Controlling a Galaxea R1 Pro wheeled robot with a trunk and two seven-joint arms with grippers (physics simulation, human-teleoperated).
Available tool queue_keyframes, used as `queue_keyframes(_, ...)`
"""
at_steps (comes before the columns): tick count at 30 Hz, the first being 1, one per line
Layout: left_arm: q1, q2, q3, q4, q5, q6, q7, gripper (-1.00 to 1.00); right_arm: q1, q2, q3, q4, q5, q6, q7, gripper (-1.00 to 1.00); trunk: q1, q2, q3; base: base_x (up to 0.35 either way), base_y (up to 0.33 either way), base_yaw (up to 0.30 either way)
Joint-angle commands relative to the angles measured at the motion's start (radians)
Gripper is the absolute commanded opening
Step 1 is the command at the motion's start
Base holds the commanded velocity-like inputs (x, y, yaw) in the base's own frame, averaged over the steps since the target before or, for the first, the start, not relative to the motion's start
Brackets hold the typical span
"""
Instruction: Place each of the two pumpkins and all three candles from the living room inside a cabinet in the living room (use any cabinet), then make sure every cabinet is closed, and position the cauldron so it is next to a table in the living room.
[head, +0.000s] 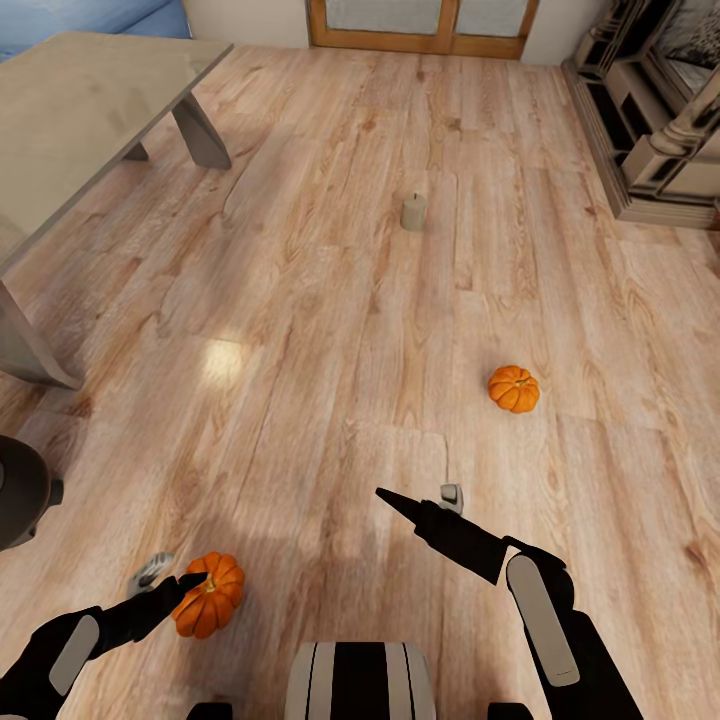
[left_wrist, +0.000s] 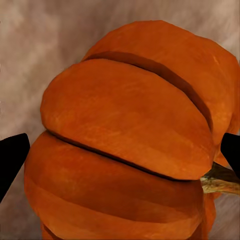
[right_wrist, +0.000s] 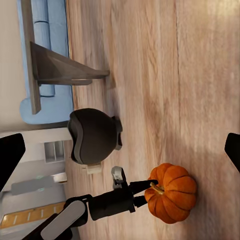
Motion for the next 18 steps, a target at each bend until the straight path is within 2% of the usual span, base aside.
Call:
queue_keyframes(1, 0.000, 0.000, -0.001, 0.000, -0.003, -0.001, 0.001, -1.00, 0.000, 0.000, 0.000, 0.000, 0.000, 0.000, 0.000, 1.00, 0.000, 0.000, 0.000, 0.000, 0.000, 0.000)
queue_keyframes(18, 0.000, 0.001, -0.001, 0.000, -0.003, -0.001, 0.001, -1.00, 0.000, 0.000, 0.000, 0.000, -0.001, 0.000, 0.000, 1.00, 0.000, 0.000, 0.000, 0.000, 0.000, 0.000)
